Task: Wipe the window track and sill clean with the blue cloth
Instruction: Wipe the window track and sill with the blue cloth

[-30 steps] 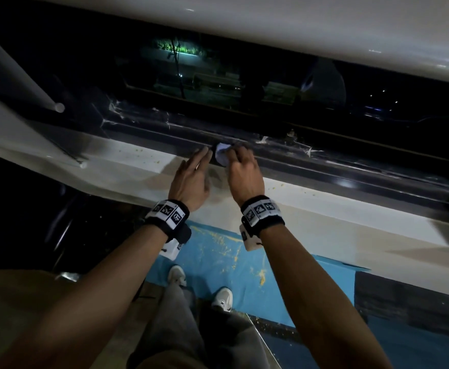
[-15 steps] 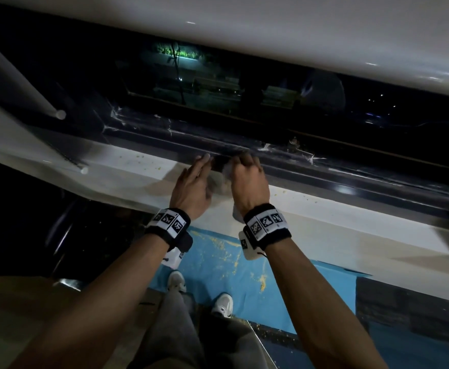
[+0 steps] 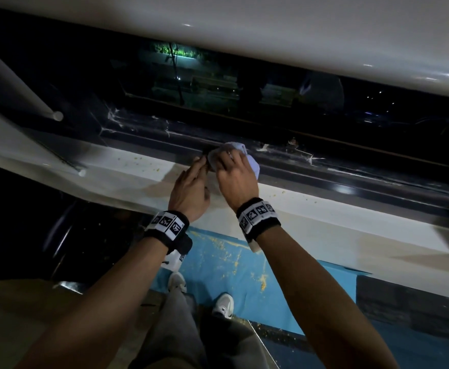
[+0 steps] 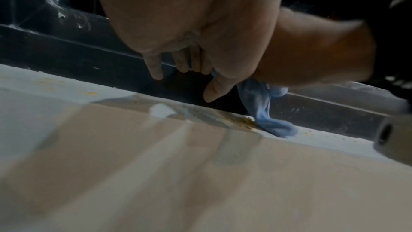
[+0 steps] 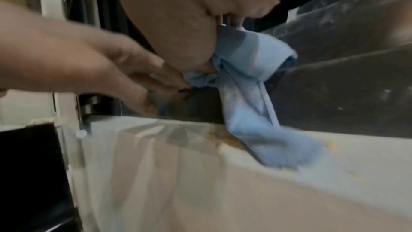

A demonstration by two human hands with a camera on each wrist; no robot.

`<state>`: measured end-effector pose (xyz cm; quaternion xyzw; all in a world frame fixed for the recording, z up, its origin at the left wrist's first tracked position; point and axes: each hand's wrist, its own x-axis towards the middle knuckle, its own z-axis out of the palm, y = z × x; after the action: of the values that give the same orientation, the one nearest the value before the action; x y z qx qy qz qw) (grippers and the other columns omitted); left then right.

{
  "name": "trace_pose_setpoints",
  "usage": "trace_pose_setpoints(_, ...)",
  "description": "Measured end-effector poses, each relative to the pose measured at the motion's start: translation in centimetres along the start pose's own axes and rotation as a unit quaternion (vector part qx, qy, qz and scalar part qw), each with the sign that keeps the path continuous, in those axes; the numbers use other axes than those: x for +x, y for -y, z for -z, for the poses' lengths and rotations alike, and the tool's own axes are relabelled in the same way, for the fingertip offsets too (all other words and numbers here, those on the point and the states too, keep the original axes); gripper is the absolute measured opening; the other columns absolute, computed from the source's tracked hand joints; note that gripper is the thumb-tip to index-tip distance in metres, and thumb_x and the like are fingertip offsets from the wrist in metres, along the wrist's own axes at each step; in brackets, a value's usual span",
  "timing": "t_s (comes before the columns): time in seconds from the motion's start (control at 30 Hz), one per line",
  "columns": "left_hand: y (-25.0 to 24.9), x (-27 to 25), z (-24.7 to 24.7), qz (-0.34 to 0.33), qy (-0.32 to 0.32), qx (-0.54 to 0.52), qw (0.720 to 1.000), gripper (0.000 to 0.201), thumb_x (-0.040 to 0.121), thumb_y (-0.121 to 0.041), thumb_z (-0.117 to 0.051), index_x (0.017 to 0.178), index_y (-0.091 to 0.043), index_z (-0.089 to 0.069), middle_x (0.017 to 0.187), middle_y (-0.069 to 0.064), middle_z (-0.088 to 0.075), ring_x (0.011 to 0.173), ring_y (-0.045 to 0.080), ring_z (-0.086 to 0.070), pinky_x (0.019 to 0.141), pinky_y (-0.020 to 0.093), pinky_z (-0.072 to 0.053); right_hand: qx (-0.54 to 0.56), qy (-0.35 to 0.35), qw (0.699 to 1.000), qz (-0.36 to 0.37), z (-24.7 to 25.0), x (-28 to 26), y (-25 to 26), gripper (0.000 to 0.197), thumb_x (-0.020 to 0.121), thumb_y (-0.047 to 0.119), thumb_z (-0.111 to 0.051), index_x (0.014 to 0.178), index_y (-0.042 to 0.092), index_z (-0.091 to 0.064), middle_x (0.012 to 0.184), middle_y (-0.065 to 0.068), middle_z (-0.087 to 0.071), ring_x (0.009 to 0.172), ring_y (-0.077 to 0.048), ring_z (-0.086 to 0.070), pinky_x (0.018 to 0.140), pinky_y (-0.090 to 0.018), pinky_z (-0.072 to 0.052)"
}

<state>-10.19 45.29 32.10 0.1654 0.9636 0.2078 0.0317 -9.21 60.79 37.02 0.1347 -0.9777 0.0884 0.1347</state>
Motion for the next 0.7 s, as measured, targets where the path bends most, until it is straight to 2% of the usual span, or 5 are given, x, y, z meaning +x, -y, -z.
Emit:
trace_pose_setpoints(0.2, 0.6, -0.1, -0.2, -0.022, -0.006, -0.005, 1.0, 0.084, 0.09, -0.007, -0.062, 0.165, -0.019, -0.025, 0.173, -0.008, -0.014, 0.159, 0.013, -0.016, 0.126, 0.041, -0.029, -0.042, 0.03, 0.994, -0.092, 0.6, -3.2, -2.2, 0.04, 0.094, 0.013, -0.053, 0.13, 0.015, -0.071, 0.118, -0.01, -0.065, 0.106, -0.035, -0.056, 0.088, -0.048, -0.051)
trace_pose_setpoints(0.33, 0.8, -0.1, 0.0, -0.028, -0.001, -0.028, 0.999, 0.081, 0.094, -0.009, -0.062, 0.165, -0.02, -0.025, 0.173, -0.009, -0.015, 0.159, 0.012, -0.015, 0.127, 0.04, -0.028, 0.059, 0.007, 0.978, -0.201, 2.7, -2.4, -2.4, 0.036, 0.087, 0.006, -0.055, 0.114, 0.012, -0.078, 0.114, -0.014, -0.069, 0.107, -0.038, -0.056, 0.086, -0.047, -0.055)
trace_pose_setpoints(0.53, 1.6, -2.1, 3.2, -0.029, -0.047, -0.162, 0.985, 0.069, 0.096, -0.009, -0.065, 0.159, -0.023, -0.041, 0.161, -0.005, -0.044, 0.146, 0.012, -0.043, 0.116, 0.036, -0.044, 0.175, -0.003, 0.973, -0.151, 3.9, -1.9, 0.0, 0.03, 0.079, 0.003, -0.07, 0.108, 0.007, -0.074, 0.112, -0.015, -0.068, 0.102, -0.037, -0.067, 0.078, -0.033, -0.054)
trace_pose_setpoints(0.63, 1.0, -3.6, 6.0, 0.03, -0.056, -0.293, 0.954, 0.046, 0.105, -0.028, -0.059, 0.15, -0.025, -0.049, 0.138, -0.007, -0.065, 0.124, 0.003, -0.062, 0.106, 0.026, -0.051, 0.271, -0.007, 0.945, -0.185, 4.1, -1.0, 2.2, 0.025, 0.083, 0.004, -0.074, 0.108, 0.007, -0.068, 0.101, -0.012, -0.069, 0.092, -0.035, -0.066, 0.069, -0.019, -0.03)
trace_pose_setpoints(0.7, 1.2, -4.3, 7.8, 0.069, -0.053, -0.334, 0.938, 0.04, 0.107, -0.044, -0.05, 0.143, -0.026, -0.049, 0.125, -0.014, -0.068, 0.114, -0.006, -0.063, 0.095, 0.017, -0.051, 0.33, 0.025, 0.916, -0.227, 4.3, 0.2, 4.2, 0.023, 0.093, 0.015, -0.075, 0.113, 0.009, -0.066, 0.094, -0.003, -0.068, 0.084, -0.025, -0.059, 0.067, -0.019, -0.029)
